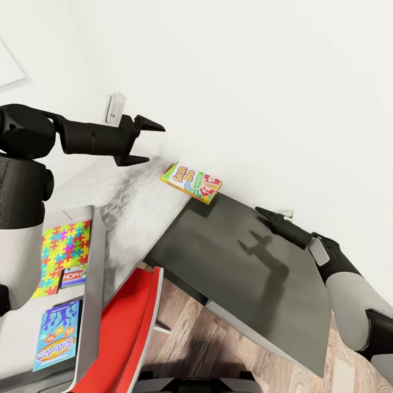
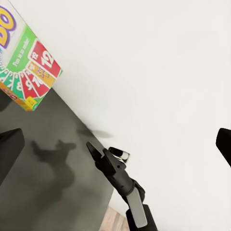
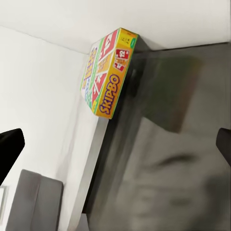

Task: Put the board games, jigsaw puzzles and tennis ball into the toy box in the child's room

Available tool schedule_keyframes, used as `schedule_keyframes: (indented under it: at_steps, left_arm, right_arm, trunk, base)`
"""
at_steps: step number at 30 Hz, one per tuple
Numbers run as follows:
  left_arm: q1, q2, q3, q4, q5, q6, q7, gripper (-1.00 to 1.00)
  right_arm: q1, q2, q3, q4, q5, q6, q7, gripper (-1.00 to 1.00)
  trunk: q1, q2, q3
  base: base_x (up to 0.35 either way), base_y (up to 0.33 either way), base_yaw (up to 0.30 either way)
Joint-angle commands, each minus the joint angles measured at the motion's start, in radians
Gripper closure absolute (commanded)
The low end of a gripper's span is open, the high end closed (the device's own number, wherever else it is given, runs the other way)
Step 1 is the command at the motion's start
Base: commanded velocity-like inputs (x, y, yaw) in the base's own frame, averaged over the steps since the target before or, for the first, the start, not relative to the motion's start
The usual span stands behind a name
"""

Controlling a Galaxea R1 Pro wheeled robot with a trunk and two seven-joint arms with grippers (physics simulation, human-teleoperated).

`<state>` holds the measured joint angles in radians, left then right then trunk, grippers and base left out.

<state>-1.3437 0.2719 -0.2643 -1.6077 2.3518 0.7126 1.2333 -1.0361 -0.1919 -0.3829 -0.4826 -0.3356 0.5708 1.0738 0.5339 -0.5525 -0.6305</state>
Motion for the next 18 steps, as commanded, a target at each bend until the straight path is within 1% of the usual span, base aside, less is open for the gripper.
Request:
schedule_keyframes:
  at_steps: [1,13,18]
  left_arm:
    - [-0.001,0.000,0.000,0.000,0.004,0.006,0.007,-1.00]
    - [0.001,-0.002,-0.001,0.000,0.004,0.003,0.009,-1.00]
    - [0.003,-0.002,-0.001,0.000,0.004,0.003,0.009,-1.00]
  right_arm:
    - [-0.001,0.000,-0.002,0.001,-0.004,0.008,0.002,-1.00]
    - [-0.001,-0.002,-0.005,0.002,-0.006,0.008,0.002,-1.00]
    - [-0.004,-0.004,-0.007,0.002,-0.007,0.008,-0.003,-1.00]
  trunk:
    - [0.004,-0.009,-0.004]
    - [0.050,-0.093,-0.042]
    - [0.050,-0.093,-0.042]
  base:
    - [0.000,0.000,0.000]
    - [0.000,0.000,0.000]
    - [0.000,0.000,0.000]
